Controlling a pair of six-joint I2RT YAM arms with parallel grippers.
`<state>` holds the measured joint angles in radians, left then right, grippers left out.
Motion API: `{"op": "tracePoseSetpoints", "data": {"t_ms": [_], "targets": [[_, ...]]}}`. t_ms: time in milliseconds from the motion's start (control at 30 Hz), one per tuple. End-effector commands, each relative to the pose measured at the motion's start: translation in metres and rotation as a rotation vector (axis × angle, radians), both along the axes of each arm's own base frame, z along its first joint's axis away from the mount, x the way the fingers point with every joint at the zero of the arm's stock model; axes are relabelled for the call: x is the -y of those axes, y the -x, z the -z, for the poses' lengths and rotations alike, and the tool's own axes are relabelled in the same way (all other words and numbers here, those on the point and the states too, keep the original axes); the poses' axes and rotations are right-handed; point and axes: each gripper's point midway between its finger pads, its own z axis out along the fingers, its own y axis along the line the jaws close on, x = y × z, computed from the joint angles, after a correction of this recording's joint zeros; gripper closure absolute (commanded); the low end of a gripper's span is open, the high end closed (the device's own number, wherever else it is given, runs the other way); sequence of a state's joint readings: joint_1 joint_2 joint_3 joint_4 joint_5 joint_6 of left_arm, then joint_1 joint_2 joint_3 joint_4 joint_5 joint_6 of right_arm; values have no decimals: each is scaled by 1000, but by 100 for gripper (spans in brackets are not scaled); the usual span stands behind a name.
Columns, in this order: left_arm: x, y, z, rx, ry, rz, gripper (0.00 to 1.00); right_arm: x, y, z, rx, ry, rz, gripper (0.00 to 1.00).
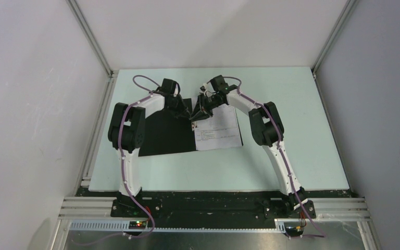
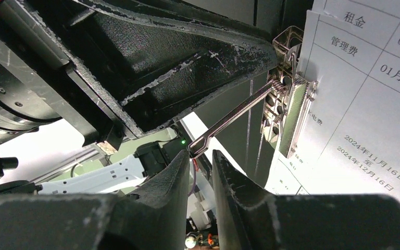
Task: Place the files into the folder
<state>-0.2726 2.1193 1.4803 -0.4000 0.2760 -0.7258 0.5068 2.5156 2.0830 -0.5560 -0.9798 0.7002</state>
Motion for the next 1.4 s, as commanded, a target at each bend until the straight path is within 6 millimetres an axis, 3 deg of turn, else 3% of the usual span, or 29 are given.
{"op": "tracePoseSetpoints", "data": {"t_ms": [0, 300, 500, 867, 1367], "targets": [[-4, 16, 27, -68, -45, 10, 75, -2, 0, 4, -18, -6, 0, 72], [-4, 16, 27, -66, -47, 15, 75, -4, -3, 8, -39, -6, 18, 70], [-4, 16, 27, -64, -47, 16, 75, -3, 3, 16, -59, 19, 14, 76], [-4, 16, 27, -66, -46, 14, 75, 24, 19, 53, -114, 187, 42, 90], [-4, 15, 27, -69, -41, 6, 74, 40, 22, 88, -76, 415, 72, 89]]}}
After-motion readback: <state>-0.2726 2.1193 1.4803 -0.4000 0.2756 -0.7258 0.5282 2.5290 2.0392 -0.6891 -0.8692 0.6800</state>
